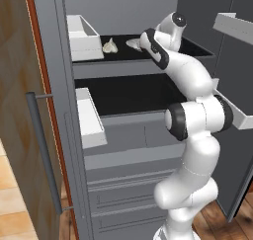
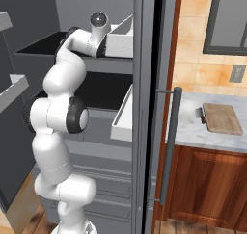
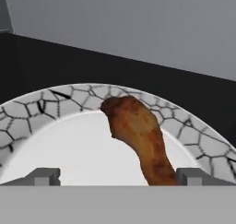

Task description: Retrieve the chicken drumstick from the fridge and place it on the cutting board.

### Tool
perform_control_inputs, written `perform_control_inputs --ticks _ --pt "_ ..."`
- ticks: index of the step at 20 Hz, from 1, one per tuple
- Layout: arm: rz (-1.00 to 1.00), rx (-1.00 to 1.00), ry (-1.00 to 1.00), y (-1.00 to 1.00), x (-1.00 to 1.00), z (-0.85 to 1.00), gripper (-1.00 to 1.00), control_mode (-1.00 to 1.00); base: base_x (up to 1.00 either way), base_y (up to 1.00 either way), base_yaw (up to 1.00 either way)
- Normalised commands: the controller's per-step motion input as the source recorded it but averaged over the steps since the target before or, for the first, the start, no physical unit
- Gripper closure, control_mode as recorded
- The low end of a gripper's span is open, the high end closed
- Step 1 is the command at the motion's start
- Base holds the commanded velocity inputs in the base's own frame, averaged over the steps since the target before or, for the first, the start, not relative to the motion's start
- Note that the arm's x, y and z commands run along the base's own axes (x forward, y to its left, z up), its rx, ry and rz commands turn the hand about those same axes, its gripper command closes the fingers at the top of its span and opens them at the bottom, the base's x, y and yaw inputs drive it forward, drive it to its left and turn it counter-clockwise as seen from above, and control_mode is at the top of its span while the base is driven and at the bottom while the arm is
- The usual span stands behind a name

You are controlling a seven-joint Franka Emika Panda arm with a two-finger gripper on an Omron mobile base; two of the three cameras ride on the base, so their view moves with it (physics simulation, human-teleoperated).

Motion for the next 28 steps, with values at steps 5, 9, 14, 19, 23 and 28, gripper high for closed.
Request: perform_control_inputs --ticks 5,9,14,19,23,28 --pt "0.0 0.0 0.0 0.0 0.12 0.08 -1.0 -1.0 0.0 0.0 0.0" --pt "0.0 0.0 0.0 -0.01 0.28 0.0 -1.0 -1.0 0.0 0.0 0.0" --pt "0.0 0.0 0.01 -0.06 0.39 -0.02 -1.0 -1.0 0.0 0.0 0.0" --pt "0.01 0.0 0.0 -0.14 0.39 -0.02 -1.0 -1.0 0.0 0.0 0.0" --pt "0.0 0.0 0.03 -0.03 0.19 -0.09 1.0 -1.0 0.0 0.0 0.0" --pt "0.0 0.0 0.01 0.03 0.02 -0.08 1.0 -1.0 0.0 0.0 0.0"
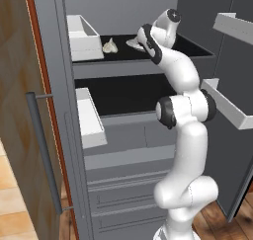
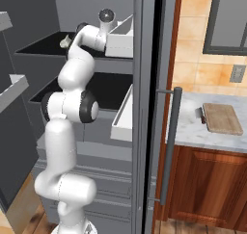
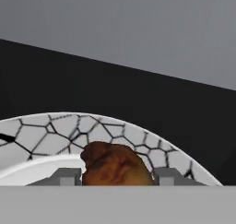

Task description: Retrieve the chicken drumstick from the fridge and place it on the cutting board.

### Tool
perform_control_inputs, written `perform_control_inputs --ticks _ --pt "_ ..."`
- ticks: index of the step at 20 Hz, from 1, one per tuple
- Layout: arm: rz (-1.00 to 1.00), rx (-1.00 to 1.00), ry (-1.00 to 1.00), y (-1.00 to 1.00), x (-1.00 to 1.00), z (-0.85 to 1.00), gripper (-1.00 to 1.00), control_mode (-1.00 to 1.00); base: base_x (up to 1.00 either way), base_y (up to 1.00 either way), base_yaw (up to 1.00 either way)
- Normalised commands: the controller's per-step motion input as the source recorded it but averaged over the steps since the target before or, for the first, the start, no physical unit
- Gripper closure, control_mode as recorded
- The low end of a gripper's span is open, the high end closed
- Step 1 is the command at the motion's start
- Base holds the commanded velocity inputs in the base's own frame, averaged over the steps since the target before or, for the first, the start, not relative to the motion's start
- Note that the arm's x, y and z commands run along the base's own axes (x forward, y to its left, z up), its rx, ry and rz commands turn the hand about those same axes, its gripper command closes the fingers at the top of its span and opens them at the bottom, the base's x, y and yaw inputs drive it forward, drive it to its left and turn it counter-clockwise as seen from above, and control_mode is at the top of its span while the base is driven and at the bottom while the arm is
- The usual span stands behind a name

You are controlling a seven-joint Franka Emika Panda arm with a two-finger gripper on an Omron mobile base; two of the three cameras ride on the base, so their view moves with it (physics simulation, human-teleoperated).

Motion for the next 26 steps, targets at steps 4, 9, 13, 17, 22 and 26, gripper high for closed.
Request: perform_control_inputs --ticks 4,9,13,17,22,26 --pt "0.0 0.0 0.0 0.0 0.0 0.0 1.0 -1.0 0.0 0.0 0.0" --pt "0.0 0.0 -0.19 0.0 -0.08 0.01 1.0 -1.0 0.0 0.0 0.0" --pt "0.0 0.0 -0.16 0.0 -0.06 0.02 1.0 -1.0 0.0 0.0 0.0" --pt "0.0 0.0 -0.03 0.0 -0.11 0.01 1.0 -1.0 0.0 0.0 0.0" --pt "0.0 0.03 -0.18 0.0 -0.84 0.45 1.0 -1.0 0.0 0.0 0.0" --pt "0.0 0.03 -0.2 0.03 -1.0 0.37 1.0 -1.0 0.0 0.0 0.0"
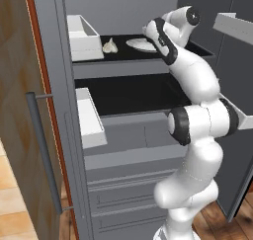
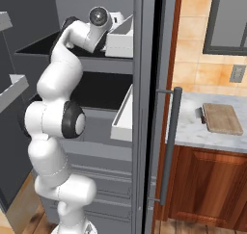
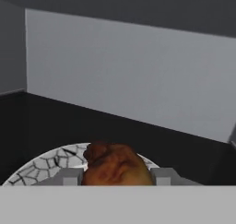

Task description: Retrieve the chicken drumstick from the fridge and place it on the cutting board.

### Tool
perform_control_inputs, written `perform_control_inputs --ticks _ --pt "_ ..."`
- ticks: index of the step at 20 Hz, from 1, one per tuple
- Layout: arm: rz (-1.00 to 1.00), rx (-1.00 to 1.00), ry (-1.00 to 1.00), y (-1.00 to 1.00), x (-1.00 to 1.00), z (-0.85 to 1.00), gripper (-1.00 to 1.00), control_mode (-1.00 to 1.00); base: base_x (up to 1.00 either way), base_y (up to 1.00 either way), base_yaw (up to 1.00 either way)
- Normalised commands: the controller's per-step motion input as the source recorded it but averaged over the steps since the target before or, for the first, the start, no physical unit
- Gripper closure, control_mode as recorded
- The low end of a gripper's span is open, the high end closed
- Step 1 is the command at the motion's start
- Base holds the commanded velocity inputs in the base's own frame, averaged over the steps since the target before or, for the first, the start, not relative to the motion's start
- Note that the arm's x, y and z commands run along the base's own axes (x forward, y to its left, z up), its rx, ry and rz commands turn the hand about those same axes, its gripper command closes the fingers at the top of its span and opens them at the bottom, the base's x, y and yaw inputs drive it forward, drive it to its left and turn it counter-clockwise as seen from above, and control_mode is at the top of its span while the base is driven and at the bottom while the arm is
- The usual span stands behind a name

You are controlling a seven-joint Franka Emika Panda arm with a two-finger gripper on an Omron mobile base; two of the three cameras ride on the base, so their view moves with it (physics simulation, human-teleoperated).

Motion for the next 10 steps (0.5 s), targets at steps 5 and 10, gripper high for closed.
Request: perform_control_inputs --ticks 5,10 --pt "0.03 0.0 -0.13 0.09 -1.0 0.05 1.0 -1.0 0.0 0.0 0.0" --pt "0.02 0.0 0.01 0.12 -1.0 0.0 1.0 -1.0 0.0 0.0 0.0"
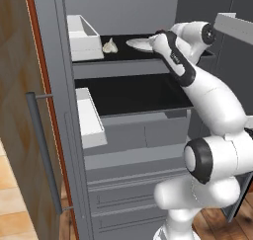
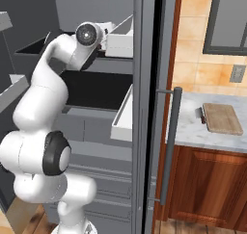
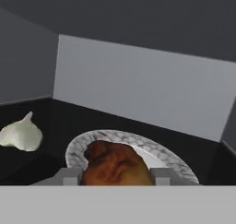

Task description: Retrieve the chicken drumstick from the fridge and place it on the cutting board.

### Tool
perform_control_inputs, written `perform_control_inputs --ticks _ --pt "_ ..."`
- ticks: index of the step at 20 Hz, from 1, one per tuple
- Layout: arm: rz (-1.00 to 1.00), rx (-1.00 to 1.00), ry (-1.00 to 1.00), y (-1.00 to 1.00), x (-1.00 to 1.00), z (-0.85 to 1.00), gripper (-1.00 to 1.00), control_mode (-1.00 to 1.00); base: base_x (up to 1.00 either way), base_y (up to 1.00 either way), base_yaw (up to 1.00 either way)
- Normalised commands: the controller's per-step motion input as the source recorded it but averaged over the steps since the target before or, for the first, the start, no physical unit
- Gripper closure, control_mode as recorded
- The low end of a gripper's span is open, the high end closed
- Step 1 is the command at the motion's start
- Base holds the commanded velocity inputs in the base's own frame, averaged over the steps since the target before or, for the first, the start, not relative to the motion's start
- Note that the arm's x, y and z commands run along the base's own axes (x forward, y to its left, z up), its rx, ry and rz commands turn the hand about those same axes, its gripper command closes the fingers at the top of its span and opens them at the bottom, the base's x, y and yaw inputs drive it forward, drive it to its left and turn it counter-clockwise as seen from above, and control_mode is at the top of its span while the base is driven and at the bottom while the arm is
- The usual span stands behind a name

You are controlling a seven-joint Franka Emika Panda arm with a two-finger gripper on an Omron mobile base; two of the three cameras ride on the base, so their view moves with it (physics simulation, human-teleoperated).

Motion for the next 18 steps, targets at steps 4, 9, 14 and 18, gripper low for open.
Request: perform_control_inputs --ticks 4,9,14,18 --pt "0.02 0.0 0.13 0.07 -1.0 -0.13 1.0 -1.0 0.0 0.0 0.0" --pt "0.03 0.0 0.17 0.02 -1.0 -0.47 1.0 -1.0 0.0 0.0 0.0" --pt "0.03 0.0 0.15 0.01 -1.0 -0.61 1.0 -1.0 0.0 0.0 0.0" --pt "0.03 0.0 0.19 0.08 -1.0 -0.61 1.0 -1.0 0.0 0.0 0.0"
